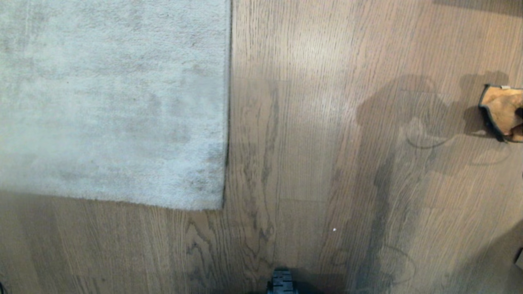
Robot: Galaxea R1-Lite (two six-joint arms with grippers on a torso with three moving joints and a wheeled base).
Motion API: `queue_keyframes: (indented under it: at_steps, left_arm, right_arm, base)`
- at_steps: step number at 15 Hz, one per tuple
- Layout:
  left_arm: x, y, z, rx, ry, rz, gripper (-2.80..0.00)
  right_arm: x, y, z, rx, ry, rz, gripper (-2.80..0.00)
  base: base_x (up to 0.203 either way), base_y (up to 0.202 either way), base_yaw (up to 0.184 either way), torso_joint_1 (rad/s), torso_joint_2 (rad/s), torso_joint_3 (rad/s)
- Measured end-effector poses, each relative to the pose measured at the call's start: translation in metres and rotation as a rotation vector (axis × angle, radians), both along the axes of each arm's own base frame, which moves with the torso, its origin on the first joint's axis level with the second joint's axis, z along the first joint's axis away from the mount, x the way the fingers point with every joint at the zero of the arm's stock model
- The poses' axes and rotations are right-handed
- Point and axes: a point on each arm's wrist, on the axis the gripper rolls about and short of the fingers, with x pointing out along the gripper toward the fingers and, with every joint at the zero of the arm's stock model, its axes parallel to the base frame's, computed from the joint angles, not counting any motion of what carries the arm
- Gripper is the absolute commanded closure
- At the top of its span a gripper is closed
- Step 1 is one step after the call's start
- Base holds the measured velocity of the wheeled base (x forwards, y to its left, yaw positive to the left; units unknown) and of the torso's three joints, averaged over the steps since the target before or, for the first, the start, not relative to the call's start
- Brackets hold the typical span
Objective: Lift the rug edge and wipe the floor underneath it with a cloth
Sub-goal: Pick up the rag
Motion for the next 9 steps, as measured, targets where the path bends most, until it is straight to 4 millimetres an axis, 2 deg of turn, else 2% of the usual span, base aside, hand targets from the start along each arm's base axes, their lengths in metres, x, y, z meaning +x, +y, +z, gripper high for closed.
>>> queue_keyframes:
  at_steps: [9]
  left_arm:
    - [0.0,0.0,0.0,0.0,0.0,0.0,0.0]
  right_arm:
    - [0.013,-0.006,-0.01,0.041,-0.041,0.021,-2.8]
  base:
    - [0.0,0.0,0.0,0.0,0.0,0.0]
